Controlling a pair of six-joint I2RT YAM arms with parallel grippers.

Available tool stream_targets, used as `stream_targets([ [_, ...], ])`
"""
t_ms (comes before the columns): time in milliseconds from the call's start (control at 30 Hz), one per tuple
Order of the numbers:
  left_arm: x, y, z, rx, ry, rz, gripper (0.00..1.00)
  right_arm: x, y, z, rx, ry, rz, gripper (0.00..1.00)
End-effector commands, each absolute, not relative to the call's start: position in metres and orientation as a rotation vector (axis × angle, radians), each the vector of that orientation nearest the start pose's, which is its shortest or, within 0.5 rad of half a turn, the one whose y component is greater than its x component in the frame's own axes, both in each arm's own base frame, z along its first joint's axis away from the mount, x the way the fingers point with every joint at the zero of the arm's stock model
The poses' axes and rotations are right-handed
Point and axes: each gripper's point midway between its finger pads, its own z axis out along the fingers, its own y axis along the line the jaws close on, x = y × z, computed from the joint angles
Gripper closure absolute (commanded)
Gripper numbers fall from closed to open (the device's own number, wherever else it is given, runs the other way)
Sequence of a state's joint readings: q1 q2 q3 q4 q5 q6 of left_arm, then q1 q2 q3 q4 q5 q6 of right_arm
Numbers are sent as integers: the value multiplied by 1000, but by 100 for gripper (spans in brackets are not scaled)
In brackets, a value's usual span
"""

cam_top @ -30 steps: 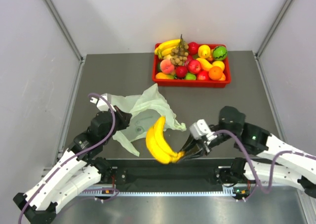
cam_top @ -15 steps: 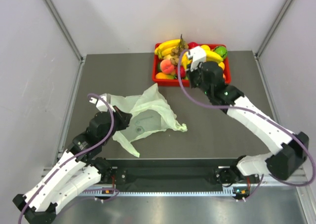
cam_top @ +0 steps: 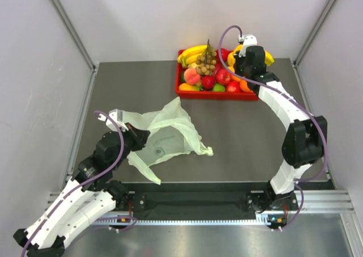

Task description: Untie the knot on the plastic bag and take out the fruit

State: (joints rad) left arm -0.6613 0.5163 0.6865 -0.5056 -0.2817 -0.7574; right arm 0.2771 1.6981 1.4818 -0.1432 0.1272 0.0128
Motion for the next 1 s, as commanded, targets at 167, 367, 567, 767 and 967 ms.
stream_targets([
  [167, 201, -124, 255, -314, 1875, -702, 100, 545, 133, 248, -347, 1832, 200, 100],
  [367, 198, -119, 254, -322, 1870, -691, 100, 542, 132, 224, -424, 1865, 205, 100],
  [567, 197, -117, 254, -323, 1872, -686, 100, 546, 125, 208, -435, 1876, 196, 100],
  [767, 196, -115, 255, -327, 1869, -679, 100, 547, 119, 205, -385, 1870, 245, 96],
  [967, 196, -113, 256, -331, 1867, -675, 100, 548, 123, 205, -383, 1887, 304, 71],
])
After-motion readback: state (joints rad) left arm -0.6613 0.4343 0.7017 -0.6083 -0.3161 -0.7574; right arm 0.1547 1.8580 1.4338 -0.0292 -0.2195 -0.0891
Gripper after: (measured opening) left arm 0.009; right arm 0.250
